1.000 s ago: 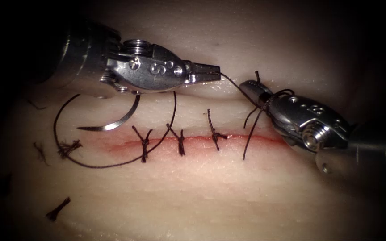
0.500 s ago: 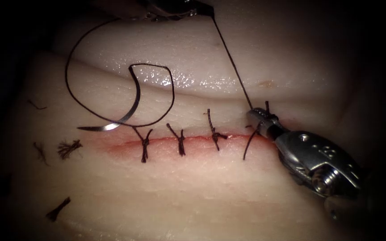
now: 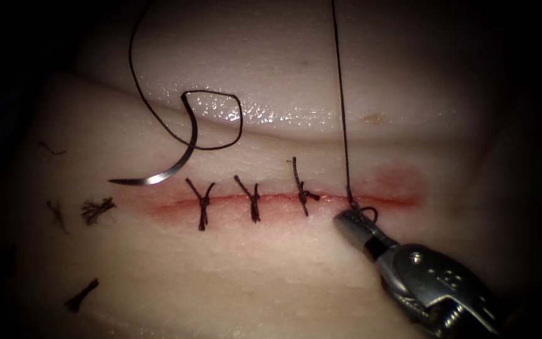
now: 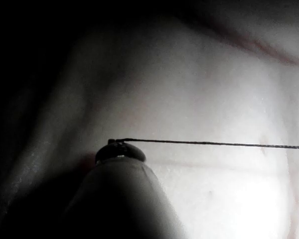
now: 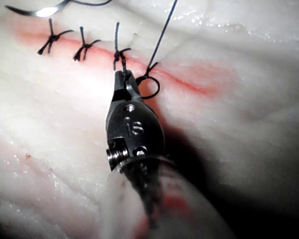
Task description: Wound Closure
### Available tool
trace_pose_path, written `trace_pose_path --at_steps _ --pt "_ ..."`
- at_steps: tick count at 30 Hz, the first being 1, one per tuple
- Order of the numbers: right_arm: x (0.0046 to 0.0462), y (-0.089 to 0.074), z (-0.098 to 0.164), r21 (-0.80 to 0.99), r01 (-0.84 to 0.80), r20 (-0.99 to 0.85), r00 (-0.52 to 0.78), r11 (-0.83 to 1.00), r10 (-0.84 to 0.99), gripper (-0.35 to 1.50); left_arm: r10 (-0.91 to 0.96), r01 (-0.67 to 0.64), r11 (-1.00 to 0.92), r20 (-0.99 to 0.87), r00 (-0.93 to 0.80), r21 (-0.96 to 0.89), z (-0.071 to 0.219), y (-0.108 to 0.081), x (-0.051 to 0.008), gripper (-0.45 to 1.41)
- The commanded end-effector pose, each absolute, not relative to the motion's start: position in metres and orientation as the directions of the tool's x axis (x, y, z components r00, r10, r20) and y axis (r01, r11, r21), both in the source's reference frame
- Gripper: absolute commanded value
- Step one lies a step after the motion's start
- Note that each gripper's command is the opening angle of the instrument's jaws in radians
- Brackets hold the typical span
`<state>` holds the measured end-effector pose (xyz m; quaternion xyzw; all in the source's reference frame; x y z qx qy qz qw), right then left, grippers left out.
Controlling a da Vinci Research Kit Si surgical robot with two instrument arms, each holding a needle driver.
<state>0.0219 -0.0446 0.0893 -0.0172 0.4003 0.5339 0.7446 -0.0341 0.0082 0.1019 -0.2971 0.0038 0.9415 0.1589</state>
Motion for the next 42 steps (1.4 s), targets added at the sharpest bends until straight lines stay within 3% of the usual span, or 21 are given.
trace_pose_path --at_steps 1,7,11,14,20,42 --pt "0.0225 -0.046 0.09 0.406 -0.805 -0.615 0.109 0.432 0.781 -0.35 0.291 -0.302 -0.95 -0.562 -0.775 -0.075 0.102 0.009 -0.0349 -0.45" --pt "0.0229 -0.048 0.088 0.424 -0.786 -0.618 0.112 0.45 0.778 -0.35 0.241 -0.29 -0.957 -0.567 -0.787 -0.004 0.102 0.008 -0.0354 -0.45" --pt "0.0236 -0.048 0.087 0.431 -0.775 -0.626 0.112 0.462 0.772 -0.35 0.247 -0.387 -0.907 -0.535 -0.808 0.166 0.1 0.01 -0.0347 -0.45" --pt "0.0242 -0.049 0.087 0.438 -0.764 -0.632 0.112 0.473 0.766 -0.35 0.324 -0.537 -0.756 -0.499 -0.804 0.374 0.098 0.011 -0.0342 -0.45" --pt "0.0245 -0.05 0.086 0.44 -0.754 -0.642 0.115 0.487 0.758 -0.35 0.395 -0.601 -0.627 -0.463 -0.793 0.496 0.095 0.013 -0.0332 -0.45" --pt "0.0233 -0.056 0.088 0.397 -0.739 -0.629 0.213 0.545 0.747 -0.35 0.452 -0.637 -0.579 -0.45 -0.77 0.509 0.095 0.019 -0.0299 -0.45"
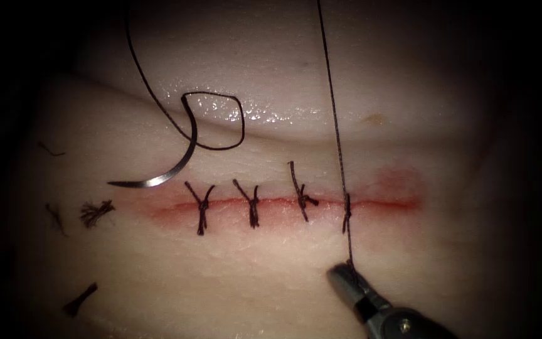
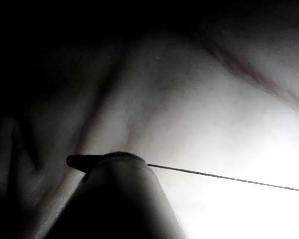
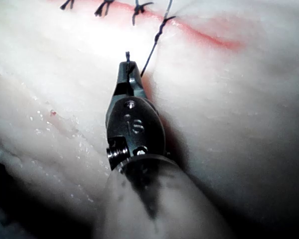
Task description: Wound Closure
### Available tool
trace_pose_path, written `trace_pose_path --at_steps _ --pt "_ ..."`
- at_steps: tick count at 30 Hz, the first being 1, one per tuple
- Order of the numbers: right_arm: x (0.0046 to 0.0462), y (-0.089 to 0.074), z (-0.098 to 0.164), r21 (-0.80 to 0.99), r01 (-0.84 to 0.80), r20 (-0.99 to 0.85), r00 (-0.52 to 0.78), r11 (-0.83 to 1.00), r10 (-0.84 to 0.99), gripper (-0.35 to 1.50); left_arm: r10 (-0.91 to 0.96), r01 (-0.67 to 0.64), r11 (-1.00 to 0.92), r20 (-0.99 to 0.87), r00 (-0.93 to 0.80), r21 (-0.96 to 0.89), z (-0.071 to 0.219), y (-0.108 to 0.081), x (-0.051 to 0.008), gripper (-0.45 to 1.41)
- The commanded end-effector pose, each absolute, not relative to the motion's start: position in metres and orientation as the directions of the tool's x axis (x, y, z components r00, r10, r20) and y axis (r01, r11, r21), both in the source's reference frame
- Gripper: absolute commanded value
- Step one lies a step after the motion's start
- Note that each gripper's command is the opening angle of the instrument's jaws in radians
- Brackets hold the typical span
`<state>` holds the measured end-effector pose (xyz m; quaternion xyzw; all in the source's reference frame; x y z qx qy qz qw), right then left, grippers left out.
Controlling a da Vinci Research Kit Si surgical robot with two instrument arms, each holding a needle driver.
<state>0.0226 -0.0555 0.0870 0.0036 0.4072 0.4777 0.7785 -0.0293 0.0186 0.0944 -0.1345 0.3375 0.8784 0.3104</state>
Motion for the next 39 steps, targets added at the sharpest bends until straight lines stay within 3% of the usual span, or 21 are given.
trace_pose_path --at_steps 1,15,18,21,33,39 --pt "0.0233 -0.057 0.088 0.394 -0.74 -0.627 0.217 0.545 0.748 -0.35 0.453 -0.637 -0.578 -0.449 -0.77 0.51 0.095 0.019 -0.0299 -0.45" --pt "0.0237 -0.055 0.086 0.444 -0.719 -0.642 0.161 0.534 0.75 -0.32 0.416 -0.613 -0.62 -0.457 -0.786 0.49 0.095 0.019 -0.0305 -0.45" --pt "0.0235 -0.054 0.086 0.471 -0.714 -0.649 0.118 0.518 0.752 1.18 0.372 -0.577 -0.689 -0.471 -0.8 0.437 0.095 0.018 -0.0308 -0.45" --pt "0.0229 -0.053 0.085 0.509 -0.677 -0.647 0.106 0.532 0.755 1.48 0.335 -0.547 -0.752 -0.501 -0.798 0.368 0.093 0.015 -0.0311 -0.45" --pt "0.0209 -0.05 0.082 0.595 -0.587 -0.657 0.04 0.549 0.753 1.48 0.308 -0.44 -0.894 -0.595 -0.742 0.086 0.087 0.004 -0.0306 -0.45" --pt "0.0187 -0.045 0.081 0.504 -0.537 -0.74 0.134 0.676 0.659 1.33 0.257 -0.357 -0.934 -0.671 -0.695 0.011 0.083 -0.001 -0.03 -0.45"
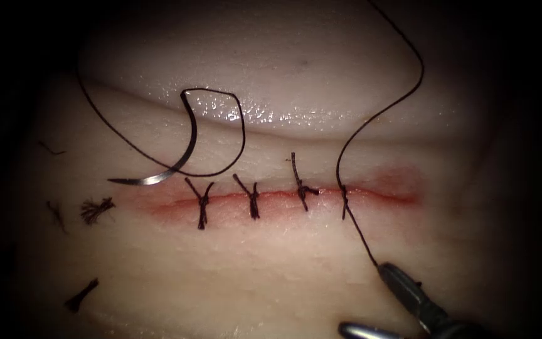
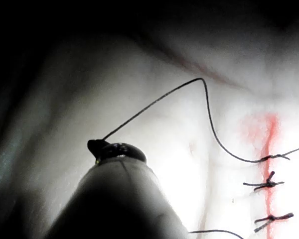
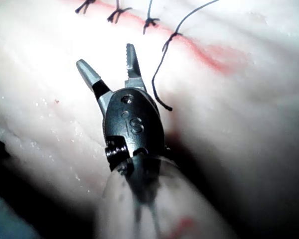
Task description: Wound Closure
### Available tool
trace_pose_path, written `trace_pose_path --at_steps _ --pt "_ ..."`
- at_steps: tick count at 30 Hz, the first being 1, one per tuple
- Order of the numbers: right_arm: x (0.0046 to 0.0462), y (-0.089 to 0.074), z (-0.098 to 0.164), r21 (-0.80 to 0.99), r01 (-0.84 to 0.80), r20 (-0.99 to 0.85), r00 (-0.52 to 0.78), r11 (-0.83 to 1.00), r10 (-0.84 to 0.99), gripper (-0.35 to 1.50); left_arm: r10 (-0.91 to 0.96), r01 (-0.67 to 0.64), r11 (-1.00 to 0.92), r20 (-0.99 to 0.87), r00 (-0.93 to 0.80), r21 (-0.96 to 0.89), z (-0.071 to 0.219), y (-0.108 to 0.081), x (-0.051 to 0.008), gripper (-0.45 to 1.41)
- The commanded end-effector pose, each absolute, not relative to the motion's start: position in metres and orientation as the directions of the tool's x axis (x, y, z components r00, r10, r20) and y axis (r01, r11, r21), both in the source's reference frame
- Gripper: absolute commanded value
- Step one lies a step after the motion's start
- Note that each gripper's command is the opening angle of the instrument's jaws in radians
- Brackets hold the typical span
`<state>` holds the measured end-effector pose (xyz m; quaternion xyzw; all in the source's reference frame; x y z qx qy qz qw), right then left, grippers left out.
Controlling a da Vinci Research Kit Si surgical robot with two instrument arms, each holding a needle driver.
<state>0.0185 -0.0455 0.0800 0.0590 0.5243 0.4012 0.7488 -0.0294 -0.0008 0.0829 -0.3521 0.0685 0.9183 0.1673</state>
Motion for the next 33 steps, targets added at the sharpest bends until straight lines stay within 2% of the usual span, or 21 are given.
trace_pose_path --at_steps 1,5,8,10,11,26,29,33 --pt "0.0183 -0.044 0.081 0.504 -0.53 -0.742 0.14 0.682 0.656 1.26 0.245 -0.34 -0.94 -0.688 -0.683 0.003 0.083 -0.002 -0.0299 -0.45" --pt "0.0172 -0.041 0.081 0.491 -0.513 -0.749 0.164 0.704 0.642 0.98 0.219 -0.289 -0.957 -0.723 -0.655 -0.029 0.081 -0.006 -0.0299 -0.45" --pt "0.0172 -0.04 0.082 0.494 -0.494 -0.738 0.196 0.715 0.645 0.58 0.213 -0.268 -0.962 -0.732 -0.647 -0.044 0.079 -0.008 -0.0303 -0.45" --pt "0.0173 -0.039 0.083 0.503 -0.475 -0.735 0.203 0.722 0.647 0.09 0.213 -0.262 -0.964 -0.737 -0.641 -0.05 0.079 -0.01 -0.0307 -0.45" --pt "0.0173 -0.038 0.084 0.507 -0.466 -0.734 0.206 0.725 0.647 -0.35 0.214 -0.256 -0.965 -0.744 -0.633 -0.06 0.078 -0.011 -0.0309 -0.45" --pt "0.02 -0.037 0.089 0.515 -0.4 -0.724 0.271 0.758 0.635 -0.35 0.269 -0.245 -0.958 -0.774 -0.573 -0.15 0.076 -0.015 -0.0319 -0.45" --pt "0.02 -0.037 0.088 0.505 -0.41 -0.744 0.24 0.759 0.624 -0.35 0.265 -0.243 -0.959 -0.777 -0.571 -0.149 0.075 -0.016 -0.032 -0.45" --pt "0.0198 -0.035 0.088 0.493 -0.437 -0.792 0.133 0.752 0.596 -0.35 0.255 -0.244 -0.96 -0.777 -0.576 -0.135 0.075 -0.019 -0.0326 -0.45"
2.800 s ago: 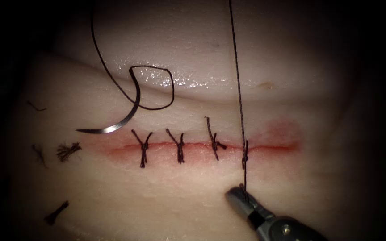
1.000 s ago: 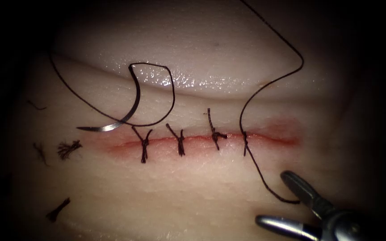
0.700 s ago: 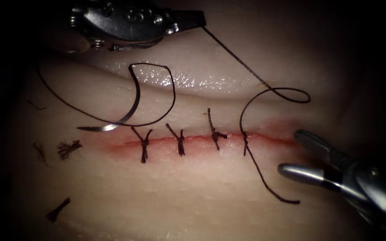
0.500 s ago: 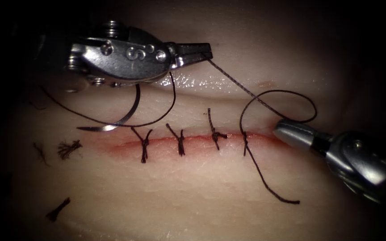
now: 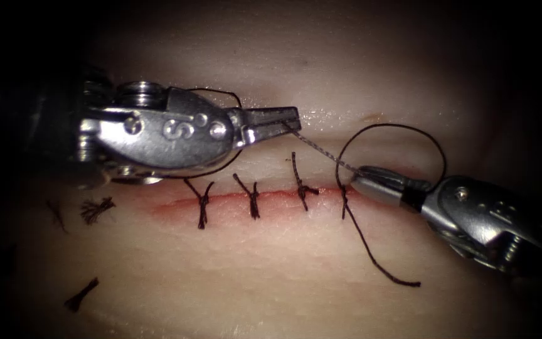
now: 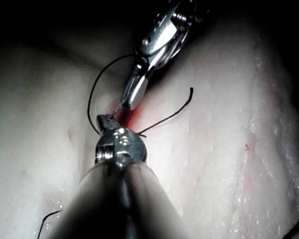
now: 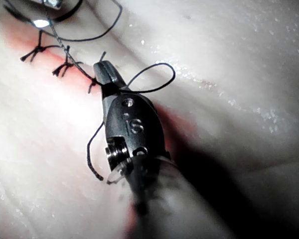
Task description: Wound Closure
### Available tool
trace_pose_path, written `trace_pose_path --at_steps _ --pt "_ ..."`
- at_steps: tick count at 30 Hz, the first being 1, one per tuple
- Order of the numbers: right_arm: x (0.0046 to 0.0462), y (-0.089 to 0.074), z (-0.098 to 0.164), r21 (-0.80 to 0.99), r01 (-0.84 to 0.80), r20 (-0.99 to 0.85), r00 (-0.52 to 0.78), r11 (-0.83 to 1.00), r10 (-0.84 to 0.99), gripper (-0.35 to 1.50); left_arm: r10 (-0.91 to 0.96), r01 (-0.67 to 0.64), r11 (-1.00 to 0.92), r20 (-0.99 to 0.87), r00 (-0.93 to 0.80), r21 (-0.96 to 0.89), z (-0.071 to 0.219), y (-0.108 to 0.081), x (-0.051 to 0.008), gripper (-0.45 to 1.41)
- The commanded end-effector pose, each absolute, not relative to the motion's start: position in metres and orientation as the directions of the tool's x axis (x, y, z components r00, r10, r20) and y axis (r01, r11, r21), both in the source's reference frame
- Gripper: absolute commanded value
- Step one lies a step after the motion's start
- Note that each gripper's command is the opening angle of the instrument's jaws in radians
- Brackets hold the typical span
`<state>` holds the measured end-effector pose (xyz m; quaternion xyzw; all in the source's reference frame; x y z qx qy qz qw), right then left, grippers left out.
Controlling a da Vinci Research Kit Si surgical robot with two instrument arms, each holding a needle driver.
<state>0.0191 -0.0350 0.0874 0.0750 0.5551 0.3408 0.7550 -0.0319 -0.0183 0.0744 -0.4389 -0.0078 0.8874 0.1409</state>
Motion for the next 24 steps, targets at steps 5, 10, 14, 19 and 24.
trace_pose_path --at_steps 5,10,14,19,24 --pt "0.0194 -0.032 0.088 0.515 -0.426 -0.812 0.037 0.744 0.583 -0.35 0.251 -0.237 -0.962 -0.77 -0.587 -0.132 0.076 -0.02 -0.0328 -0.45" --pt "0.0191 -0.031 0.088 0.556 -0.342 -0.814 -0.038 0.758 0.58 -0.35 0.245 -0.222 -0.966 -0.757 -0.606 -0.134 0.079 -0.02 -0.0333 -0.45" --pt "0.019 -0.03 0.089 0.618 -0.24 -0.782 -0.088 0.749 0.617 -0.35 0.239 -0.219 -0.967 -0.75 -0.617 -0.128 0.081 -0.02 -0.0341 -0.45" --pt "0.0194 -0.029 0.09 0.674 -0.065 -0.734 -0.169 0.736 0.658 -0.35 0.249 -0.222 -0.966 -0.731 -0.636 -0.135 0.084 -0.019 -0.036 -0.45" --pt "0.0201 -0.029 0.09 0.668 0.106 -0.716 -0.175 0.736 0.675 -0.35 0.247 -0.217 -0.967 -0.718 -0.651 -0.136 0.085 -0.018 -0.0373 -0.45"
